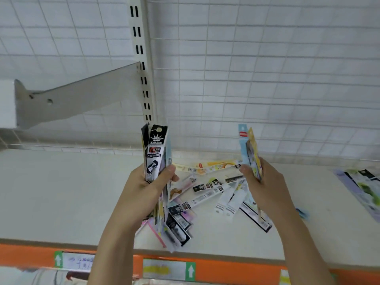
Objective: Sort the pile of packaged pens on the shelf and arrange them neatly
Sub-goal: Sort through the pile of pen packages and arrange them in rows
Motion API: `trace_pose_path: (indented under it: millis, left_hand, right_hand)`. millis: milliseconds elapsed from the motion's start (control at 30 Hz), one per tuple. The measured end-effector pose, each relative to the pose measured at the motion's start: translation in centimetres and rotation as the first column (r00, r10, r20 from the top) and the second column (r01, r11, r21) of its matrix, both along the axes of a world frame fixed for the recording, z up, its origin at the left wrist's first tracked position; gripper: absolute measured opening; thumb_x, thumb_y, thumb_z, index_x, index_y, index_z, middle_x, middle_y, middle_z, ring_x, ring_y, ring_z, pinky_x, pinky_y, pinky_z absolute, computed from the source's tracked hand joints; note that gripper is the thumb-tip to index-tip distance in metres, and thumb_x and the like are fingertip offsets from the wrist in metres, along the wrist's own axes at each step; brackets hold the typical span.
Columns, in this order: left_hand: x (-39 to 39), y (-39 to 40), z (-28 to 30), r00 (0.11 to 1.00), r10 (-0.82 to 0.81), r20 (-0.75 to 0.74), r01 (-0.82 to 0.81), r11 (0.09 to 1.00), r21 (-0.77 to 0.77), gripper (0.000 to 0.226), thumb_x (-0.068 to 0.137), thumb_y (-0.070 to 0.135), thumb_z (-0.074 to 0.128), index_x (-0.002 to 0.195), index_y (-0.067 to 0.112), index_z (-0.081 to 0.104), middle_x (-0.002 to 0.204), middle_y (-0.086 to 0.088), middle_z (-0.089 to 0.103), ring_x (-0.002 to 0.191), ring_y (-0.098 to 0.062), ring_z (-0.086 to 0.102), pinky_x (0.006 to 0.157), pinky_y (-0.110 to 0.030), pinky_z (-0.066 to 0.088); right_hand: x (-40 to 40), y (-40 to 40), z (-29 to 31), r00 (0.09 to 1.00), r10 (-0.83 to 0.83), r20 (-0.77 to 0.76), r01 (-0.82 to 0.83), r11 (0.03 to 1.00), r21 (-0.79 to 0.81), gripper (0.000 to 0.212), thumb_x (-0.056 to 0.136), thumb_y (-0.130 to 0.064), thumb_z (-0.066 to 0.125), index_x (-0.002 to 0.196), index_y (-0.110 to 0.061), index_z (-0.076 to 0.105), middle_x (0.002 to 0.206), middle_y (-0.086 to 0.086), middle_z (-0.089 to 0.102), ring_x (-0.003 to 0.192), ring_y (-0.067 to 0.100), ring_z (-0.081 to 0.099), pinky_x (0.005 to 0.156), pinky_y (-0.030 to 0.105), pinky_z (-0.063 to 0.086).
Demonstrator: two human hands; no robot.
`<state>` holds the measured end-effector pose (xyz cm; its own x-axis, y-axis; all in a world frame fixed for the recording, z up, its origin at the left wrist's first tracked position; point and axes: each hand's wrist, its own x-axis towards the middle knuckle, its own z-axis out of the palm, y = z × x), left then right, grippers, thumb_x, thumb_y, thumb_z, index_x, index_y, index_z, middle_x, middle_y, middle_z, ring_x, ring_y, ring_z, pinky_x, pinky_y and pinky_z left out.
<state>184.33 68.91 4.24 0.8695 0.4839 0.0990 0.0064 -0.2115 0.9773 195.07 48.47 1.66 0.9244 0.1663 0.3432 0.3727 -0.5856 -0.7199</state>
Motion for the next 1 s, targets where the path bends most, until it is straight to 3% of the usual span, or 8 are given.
trace_pose_path:
  millis: [133, 233, 333, 400, 533, 667, 833, 1000]
  left_hand:
    - [1.6, -3.8, 0.2, 0.999, 0.006, 0.031, -0.006, 1.0, -0.028, 0.01, 0.089, 0.02, 0.059, 0.086, 0.016, 0.067, 0.077, 0.005, 0.074, 0.068, 0.004, 0.067, 0.063, -0.021, 0.046]
    - [3.6, -7.8, 0.1, 0.996, 0.009, 0.094, -0.003, 0.998, -0.068, 0.007, 0.088, 0.014, 0.061, 0.088, 0.009, 0.065, 0.074, -0.001, 0.07, 0.061, 0.002, 0.066, 0.056, -0.013, 0.05]
    - [5.9, -12.8, -0.1, 0.985, 0.03, 0.167, -0.011, 0.993, -0.117, 0.005, 0.087, 0.012, 0.062, 0.083, 0.011, 0.064, 0.071, -0.003, 0.068, 0.061, -0.003, 0.066, 0.056, -0.013, 0.05]
    - [7.5, -16.5, -0.4, 0.977, 0.045, 0.208, -0.019, 0.992, -0.125, 0.008, 0.085, 0.012, 0.064, 0.079, 0.017, 0.065, 0.065, 0.004, 0.069, 0.065, -0.007, 0.067, 0.062, -0.019, 0.052]
    - [10.0, -24.2, -0.9, 0.969, 0.019, 0.246, 0.012, 0.993, -0.121, 0.016, 0.081, 0.011, 0.069, 0.075, 0.025, 0.065, 0.066, 0.006, 0.069, 0.068, -0.01, 0.069, 0.064, -0.022, 0.057]
    - [12.1, -30.0, -1.6, 0.957, 0.047, 0.287, -0.017, 0.994, -0.108, 0.008, 0.079, 0.008, 0.071, 0.079, 0.008, 0.063, 0.056, 0.009, 0.062, 0.047, -0.002, 0.057, 0.047, -0.012, 0.048]
    - [14.4, -34.1, -3.8, 0.955, 0.156, 0.25, -0.132, 0.985, -0.112, 0.013, 0.078, 0.008, 0.071, 0.084, 0.002, 0.062, 0.068, -0.009, 0.063, 0.056, -0.008, 0.056, 0.054, -0.019, 0.046]
    - [15.7, -35.8, -6.8, 0.973, 0.215, 0.086, -0.199, 0.965, -0.169, 0.016, 0.079, 0.004, 0.069, 0.079, 0.016, 0.058, 0.072, -0.005, 0.062, 0.066, -0.018, 0.056, 0.062, -0.029, 0.045]
  right_hand:
    - [1.2, -4.8, -0.3, 0.987, -0.137, 0.089, 0.115, 0.971, 0.21, 0.012, 0.092, -0.021, 0.055, 0.095, -0.012, 0.047, 0.073, 0.01, 0.064, 0.067, 0.026, 0.061, 0.06, 0.035, 0.043]
    - [2.9, -9.7, -0.3, 0.968, -0.219, 0.126, 0.176, 0.942, 0.286, 0.026, 0.089, -0.021, 0.062, 0.087, -0.009, 0.039, 0.059, 0.001, 0.043, 0.05, 0.006, 0.048, 0.047, 0.018, 0.034]
    - [5.3, -14.4, -0.5, 0.961, -0.253, 0.111, 0.196, 0.909, 0.369, 0.025, 0.09, -0.019, 0.062, 0.091, -0.001, 0.045, 0.065, 0.013, 0.048, 0.059, 0.02, 0.049, 0.053, 0.021, 0.036]
    - [6.9, -17.0, -1.4, 0.971, -0.222, 0.088, 0.171, 0.904, 0.393, 0.022, 0.091, -0.019, 0.061, 0.095, -0.002, 0.048, 0.078, 0.025, 0.055, 0.072, 0.037, 0.053, 0.063, 0.037, 0.043]
    - [9.0, -20.5, -3.9, 0.982, -0.138, -0.125, 0.178, 0.894, 0.41, 0.017, 0.088, -0.02, 0.064, 0.082, -0.018, 0.048, 0.072, 0.021, 0.052, 0.065, 0.033, 0.051, 0.064, 0.036, 0.039]
    - [10.1, -22.0, -5.8, 0.947, -0.063, -0.316, 0.153, 0.951, 0.268, 0.01, 0.088, -0.02, 0.06, 0.09, -0.017, 0.05, 0.067, 0.004, 0.056, 0.063, 0.023, 0.056, 0.059, 0.032, 0.042]
    - [10.1, -25.2, -5.2, 0.974, -0.007, -0.226, 0.066, 0.965, 0.255, 0.013, 0.09, -0.019, 0.059, 0.087, -0.007, 0.055, 0.066, 0.016, 0.057, 0.058, 0.028, 0.055, 0.053, 0.031, 0.041]
    - [11.1, -30.7, -3.4, 0.989, -0.104, -0.104, 0.135, 0.917, 0.374, 0.014, 0.091, -0.019, 0.057, 0.081, -0.015, 0.048, 0.059, 0.002, 0.049, 0.051, 0.013, 0.046, 0.049, 0.027, 0.037]
